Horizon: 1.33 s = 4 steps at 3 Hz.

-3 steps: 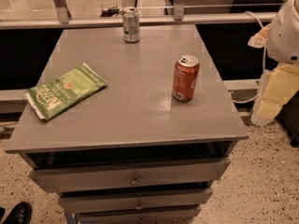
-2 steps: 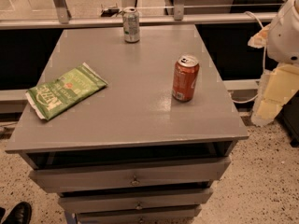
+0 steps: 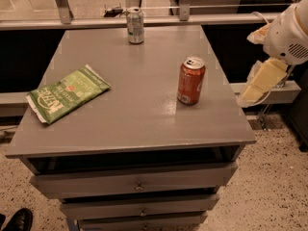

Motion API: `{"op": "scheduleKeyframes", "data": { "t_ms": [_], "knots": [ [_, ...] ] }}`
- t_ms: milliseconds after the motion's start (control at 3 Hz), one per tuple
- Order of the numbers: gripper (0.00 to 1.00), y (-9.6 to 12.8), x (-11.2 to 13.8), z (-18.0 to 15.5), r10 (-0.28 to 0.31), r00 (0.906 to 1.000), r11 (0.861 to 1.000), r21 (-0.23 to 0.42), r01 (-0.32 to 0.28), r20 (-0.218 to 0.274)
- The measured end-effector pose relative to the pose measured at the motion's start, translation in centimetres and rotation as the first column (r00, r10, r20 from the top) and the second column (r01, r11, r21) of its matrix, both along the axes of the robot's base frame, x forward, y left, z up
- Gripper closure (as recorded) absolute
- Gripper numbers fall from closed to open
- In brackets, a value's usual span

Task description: Pick coke can

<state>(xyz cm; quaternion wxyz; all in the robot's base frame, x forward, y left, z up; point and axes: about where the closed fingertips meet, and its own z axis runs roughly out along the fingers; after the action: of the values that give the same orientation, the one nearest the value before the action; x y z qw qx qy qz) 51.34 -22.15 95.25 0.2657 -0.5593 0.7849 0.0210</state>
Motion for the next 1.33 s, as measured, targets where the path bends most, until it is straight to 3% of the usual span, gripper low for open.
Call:
{"op": "scheduleKeyframes", "data": {
  "t_ms": [333, 667, 1000, 1333],
  "knots": [
    [0.00, 0.9, 2.8, -2.2, -0.020, 0.9998, 0.988, 0.152, 0.018, 0.007],
    [0.00, 3.0, 4.3, -4.3, -0.015, 0.9999, 0.955, 0.296, 0.014, 0.001],
    [0.00, 6.9, 6.3, -6.3, 0.016, 0.9999, 0.890, 0.455, -0.015, 0.001],
    [0.00, 9.7, 7.1, -7.2, 0.045, 0.9990, 0.848, 0.528, -0.039, 0.003]
  ]
}}
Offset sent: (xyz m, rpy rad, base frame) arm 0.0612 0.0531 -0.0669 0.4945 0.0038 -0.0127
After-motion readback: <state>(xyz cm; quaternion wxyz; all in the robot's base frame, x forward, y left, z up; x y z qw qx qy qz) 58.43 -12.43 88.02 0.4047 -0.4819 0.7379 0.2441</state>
